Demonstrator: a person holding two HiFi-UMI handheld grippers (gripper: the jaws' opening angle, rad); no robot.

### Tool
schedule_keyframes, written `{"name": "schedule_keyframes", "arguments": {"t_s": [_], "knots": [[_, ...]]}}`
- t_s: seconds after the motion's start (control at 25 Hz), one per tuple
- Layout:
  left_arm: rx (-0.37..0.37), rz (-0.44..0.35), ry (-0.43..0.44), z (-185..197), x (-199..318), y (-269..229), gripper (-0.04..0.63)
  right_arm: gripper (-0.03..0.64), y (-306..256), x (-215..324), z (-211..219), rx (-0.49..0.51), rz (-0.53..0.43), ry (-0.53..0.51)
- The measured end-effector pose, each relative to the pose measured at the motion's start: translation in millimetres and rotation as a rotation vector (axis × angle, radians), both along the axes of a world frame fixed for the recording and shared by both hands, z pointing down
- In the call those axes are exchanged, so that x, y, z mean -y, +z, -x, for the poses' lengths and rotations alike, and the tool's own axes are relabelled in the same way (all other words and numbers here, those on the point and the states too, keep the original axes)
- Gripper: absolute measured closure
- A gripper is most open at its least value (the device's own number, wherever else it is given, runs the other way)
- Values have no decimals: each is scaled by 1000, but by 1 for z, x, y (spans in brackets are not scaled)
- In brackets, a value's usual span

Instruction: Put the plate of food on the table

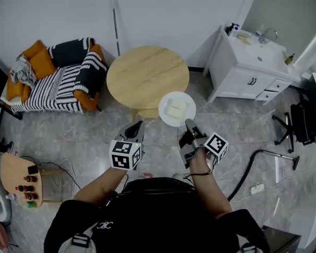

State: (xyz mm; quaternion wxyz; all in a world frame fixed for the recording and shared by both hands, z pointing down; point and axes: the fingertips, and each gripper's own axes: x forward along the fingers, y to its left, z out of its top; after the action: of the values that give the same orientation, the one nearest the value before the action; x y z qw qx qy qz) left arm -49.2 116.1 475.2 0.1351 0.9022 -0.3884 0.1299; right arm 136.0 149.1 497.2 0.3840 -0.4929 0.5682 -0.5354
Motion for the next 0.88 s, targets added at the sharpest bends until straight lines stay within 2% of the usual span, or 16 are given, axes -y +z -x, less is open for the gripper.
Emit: {"name": "schedule_keyframes", "arguments": {"t_s": [0.12,0.24,0.4,0.88], "knots": [[0,7,9,10,3,2,589,598,0,3,10,-9,-1,3],[1,13,17,-5,2,-2,589,598,-7,0,-4,-7,-3,7],[-17,14,36,25,11,5,589,598,1,5,28,-9,1,24],[-17,4,90,70,9,7,589,598,3,-4,74,2,-12,73]]}}
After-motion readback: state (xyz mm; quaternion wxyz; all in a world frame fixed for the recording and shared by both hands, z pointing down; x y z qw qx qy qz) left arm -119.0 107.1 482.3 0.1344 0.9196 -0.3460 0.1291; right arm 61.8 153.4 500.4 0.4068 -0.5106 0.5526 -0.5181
